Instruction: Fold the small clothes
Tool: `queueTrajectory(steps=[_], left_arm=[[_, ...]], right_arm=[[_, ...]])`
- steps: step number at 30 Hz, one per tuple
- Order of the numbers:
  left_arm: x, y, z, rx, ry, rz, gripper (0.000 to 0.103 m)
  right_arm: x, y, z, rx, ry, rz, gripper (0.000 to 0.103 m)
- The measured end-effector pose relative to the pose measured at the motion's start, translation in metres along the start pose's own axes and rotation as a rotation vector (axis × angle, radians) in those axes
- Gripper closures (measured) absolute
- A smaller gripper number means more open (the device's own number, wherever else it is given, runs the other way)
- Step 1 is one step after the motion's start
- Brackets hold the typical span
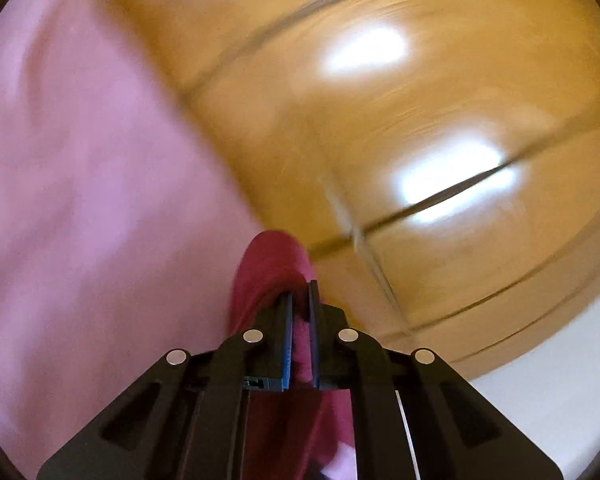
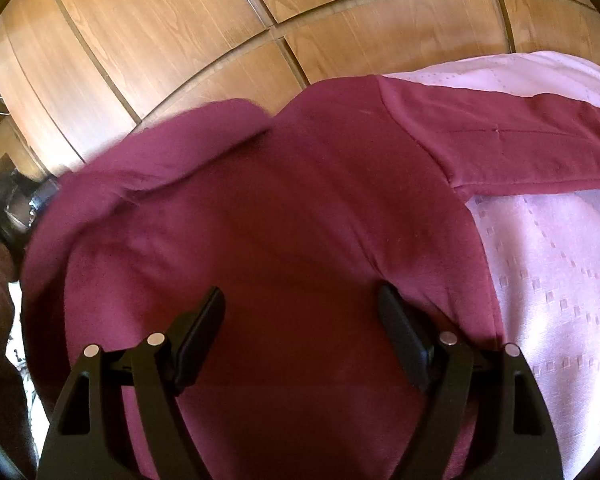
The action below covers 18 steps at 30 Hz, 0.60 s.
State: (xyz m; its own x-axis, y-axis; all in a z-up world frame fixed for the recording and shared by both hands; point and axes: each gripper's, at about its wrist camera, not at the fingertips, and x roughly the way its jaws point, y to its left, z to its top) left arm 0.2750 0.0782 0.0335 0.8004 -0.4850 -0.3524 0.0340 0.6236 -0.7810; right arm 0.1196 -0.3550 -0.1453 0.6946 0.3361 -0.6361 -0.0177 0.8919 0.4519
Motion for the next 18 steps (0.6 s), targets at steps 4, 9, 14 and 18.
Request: queueTrajectory(steps=[4, 9, 14, 18], left_arm=[[-0.044, -0.061, 0.013, 0.449, -0.219, 0.204, 0.097], [-0.026, -0.006, 0.028, 0.456, -0.098, 0.436, 0.096], [-0.04, 0.117, 0.036, 0.001, 0.103, 0.325, 0.096], [-0.065, 0.165, 0.027, -0.236, 0.061, 0.196, 0.071]], right_arm=[[0.0, 0.0, 0.0, -0.001, 0.001, -0.001, 0.024], [0.0, 0.001, 0.001, -0.001, 0.0, 0.0, 0.024], [0.0, 0.002, 0.001, -0.001, 0.001, -0.002, 0.024], [0.001, 0.003, 0.002, -0.005, 0.003, -0.004, 0.023]])
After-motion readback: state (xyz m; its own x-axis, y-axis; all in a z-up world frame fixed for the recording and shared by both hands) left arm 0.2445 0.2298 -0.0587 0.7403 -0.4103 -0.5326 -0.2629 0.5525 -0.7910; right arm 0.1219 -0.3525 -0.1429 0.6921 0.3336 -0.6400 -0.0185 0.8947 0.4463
